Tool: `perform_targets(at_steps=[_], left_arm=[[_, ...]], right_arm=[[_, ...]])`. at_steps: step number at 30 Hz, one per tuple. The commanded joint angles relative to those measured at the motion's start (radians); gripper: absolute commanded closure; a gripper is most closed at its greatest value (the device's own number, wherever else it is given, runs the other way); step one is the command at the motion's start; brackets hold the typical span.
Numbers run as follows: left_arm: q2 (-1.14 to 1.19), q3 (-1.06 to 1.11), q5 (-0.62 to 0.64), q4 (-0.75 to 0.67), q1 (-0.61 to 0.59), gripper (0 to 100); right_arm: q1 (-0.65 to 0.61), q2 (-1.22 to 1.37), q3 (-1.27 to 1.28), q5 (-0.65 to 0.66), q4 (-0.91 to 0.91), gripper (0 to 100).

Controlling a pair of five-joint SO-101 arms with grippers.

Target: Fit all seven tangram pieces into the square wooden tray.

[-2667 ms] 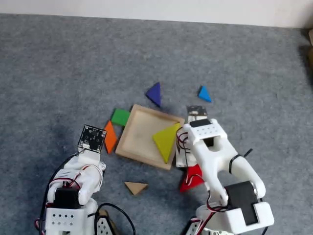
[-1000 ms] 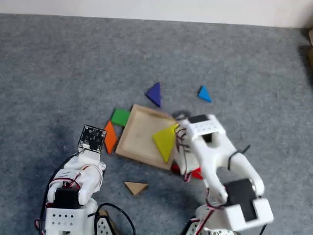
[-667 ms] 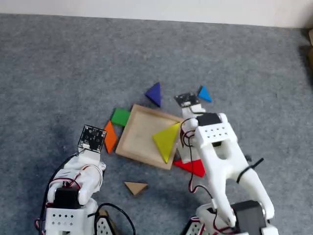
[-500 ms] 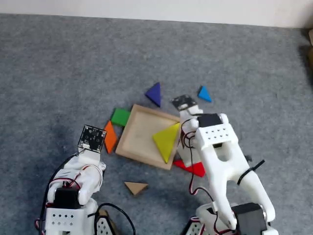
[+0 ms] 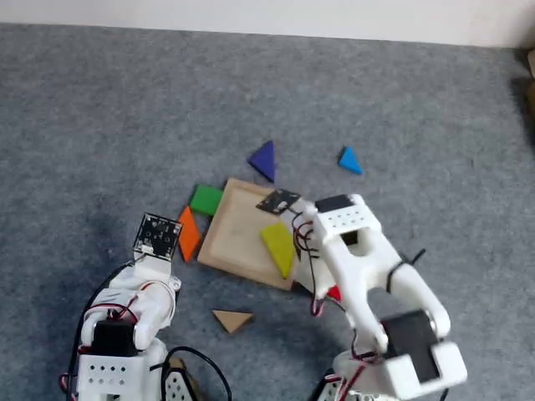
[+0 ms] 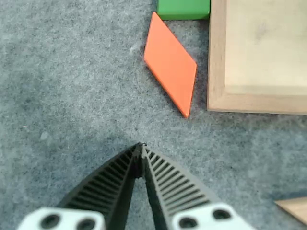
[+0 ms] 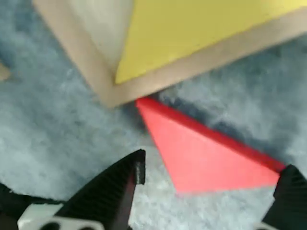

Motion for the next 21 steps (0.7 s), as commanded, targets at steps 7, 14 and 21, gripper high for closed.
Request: perform_targets(at_steps=[7,14,21], left_arm=[[-0.053,0.021,-0.008,0.006,-0.013,99],[-0.053,0.021,-0.008,0.006,-0.013,99],[-0.053,0.021,-0.008,0.006,-0.013,99]], right_arm=[[0.090,0.105,0.001,0.101,-0.145,76.4],[0.153,0.120,-0.001,0.123,-0.193,86.6],[0.148,0.116,-0.008,0.124,-0.186,96.3]])
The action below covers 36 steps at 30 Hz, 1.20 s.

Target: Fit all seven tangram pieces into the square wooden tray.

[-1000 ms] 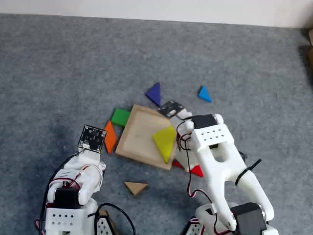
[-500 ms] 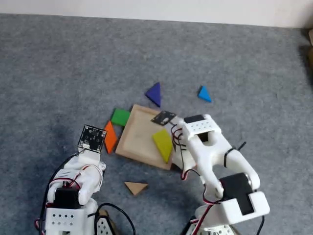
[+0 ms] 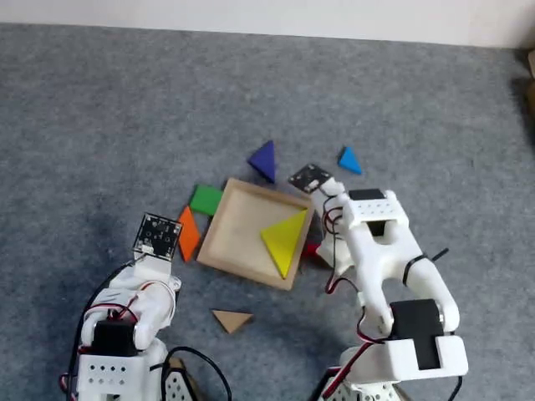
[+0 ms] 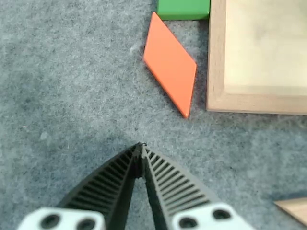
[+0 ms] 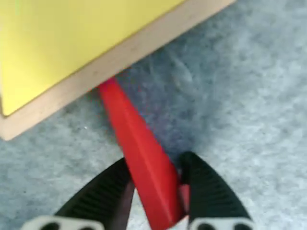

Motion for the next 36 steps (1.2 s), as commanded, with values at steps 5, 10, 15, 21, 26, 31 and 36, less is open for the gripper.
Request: perform_targets(at_steps=[5,10,15,21,26,31,36], left_arm=[[-0.053,0.021,-0.008,0.006,-0.013,99],[-0.053,0.021,-0.008,0.006,-0.013,99],[-0.053,0.021,-0.008,0.006,-0.013,99],[-0.053,0.021,-0.008,0.006,-0.013,99],[-0.053,0.021,-0.008,0.006,-0.013,99],[-0.053,0.021,-0.008,0.006,-0.013,99],[-0.053,0.021,-0.008,0.006,-0.013,99]], right_arm=[[-0.004,-0.004,-0.004,0.031,0.087,99.4],[-0.008,-0.154,-0.094,0.089,0.255,99.4],[-0.048,-0.283,-0.157,0.086,0.295,99.4],[-0.194,-0.320,-0.171,0.000,0.216,99.4],[-0.291,-0.317,-0.168,-0.092,-0.024,99.4],[-0.367,-0.263,-0.168,-0.147,-0.162,99.4],[-0.400,-0.113,-0.232,-0.147,-0.171,99.1]])
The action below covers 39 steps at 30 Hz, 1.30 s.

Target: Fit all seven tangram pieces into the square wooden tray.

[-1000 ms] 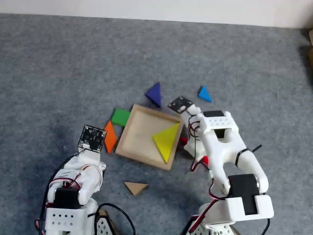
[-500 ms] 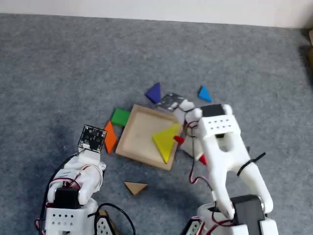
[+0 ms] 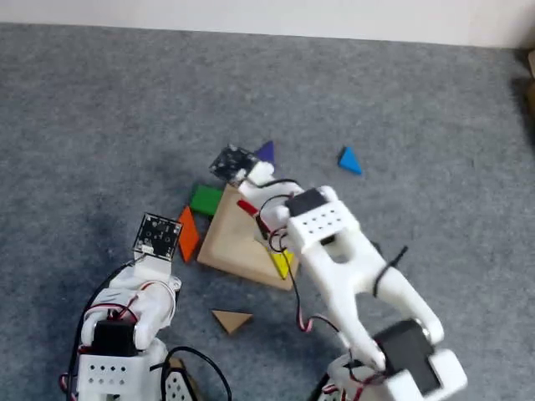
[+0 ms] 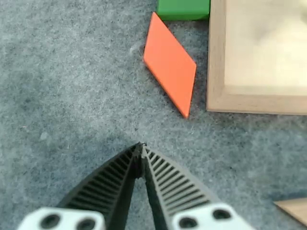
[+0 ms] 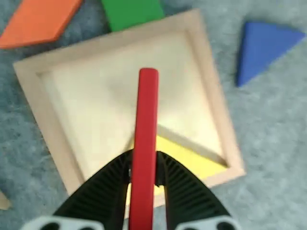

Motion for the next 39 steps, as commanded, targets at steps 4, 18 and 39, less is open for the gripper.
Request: perform_targets(at_steps=[4,18,39], left_arm=[[-0.053,0.021,-0.008,0.006,-0.013,99],[-0.053,0.021,-0.008,0.006,-0.013,99],[-0.053,0.021,-0.008,0.006,-0.013,99]], right_arm=[[-0.035,0.094,-0.163,-0.012,-0.021,99.1],[-0.159,0.142,-0.173,-0.100,0.044,98.8],[-0.041,0.064,-0.189,-0.118,0.038,87.1]])
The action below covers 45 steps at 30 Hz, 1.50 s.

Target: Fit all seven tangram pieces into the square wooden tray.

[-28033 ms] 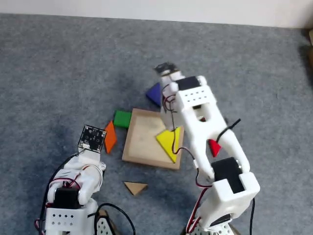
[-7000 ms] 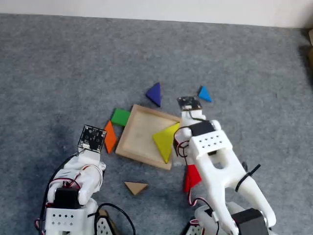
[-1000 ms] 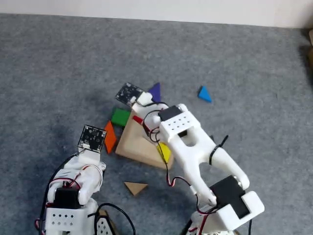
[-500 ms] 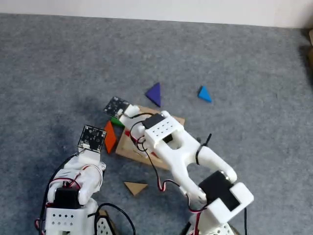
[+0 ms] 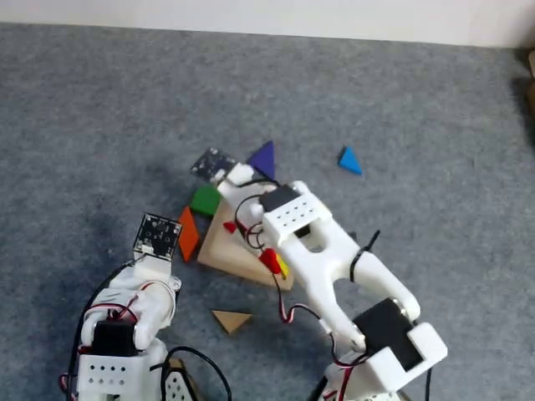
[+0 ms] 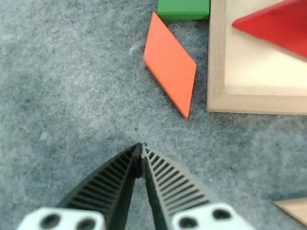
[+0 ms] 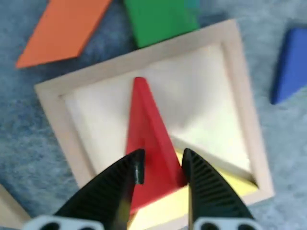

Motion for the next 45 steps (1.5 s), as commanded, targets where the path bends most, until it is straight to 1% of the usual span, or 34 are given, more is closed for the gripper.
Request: perform_targets(at_steps=[1,10,14,16,18,21,25,30,34,39,42,45], left_arm=[[-0.053,0.021,-0.008,0.006,-0.013,99],[-0.053,0.021,-0.008,0.006,-0.013,99],[-0.053,0.021,-0.008,0.006,-0.013,99],[-0.053,0.021,-0.008,0.006,-0.013,99],[-0.053,0.021,-0.008,0.006,-0.013,99],[-0.053,0.021,-0.008,0.006,-0.013,99],[-0.053,0.021,-0.008,0.006,-0.013,99],[-0.053,0.021,-0.008,0.006,-0.013,99],[-0.053,0.021,-0.008,0.006,-0.013,99],[-0.053,0.021,-0.008,0.006,-0.013,99],[-0.053,0.021,-0.008,0.006,-0.013,99],[-0.053,0.021,-0.008,0.006,-0.013,99]], right_arm=[[0.041,-0.061,-0.090,-0.009,0.005,87.1],[0.076,-0.061,-0.160,-0.011,0.005,87.5],[0.059,-0.058,-0.154,-0.100,-0.001,87.5],[0.056,-0.058,-0.154,-0.124,-0.038,87.9],[0.056,-0.058,-0.151,-0.132,-0.111,92.0],[0.056,-0.031,-0.128,-0.181,-0.189,99.7],[0.048,0.073,-0.122,-0.249,-0.203,99.3],[0.015,0.176,-0.119,-0.255,-0.203,99.3],[-0.035,0.170,-0.116,-0.252,-0.180,99.3],[-0.108,0.116,-0.116,-0.249,-0.038,99.3],[-0.119,0.097,-0.116,-0.247,0.036,99.3],[-0.113,0.090,-0.120,-0.247,0.071,99.3]])
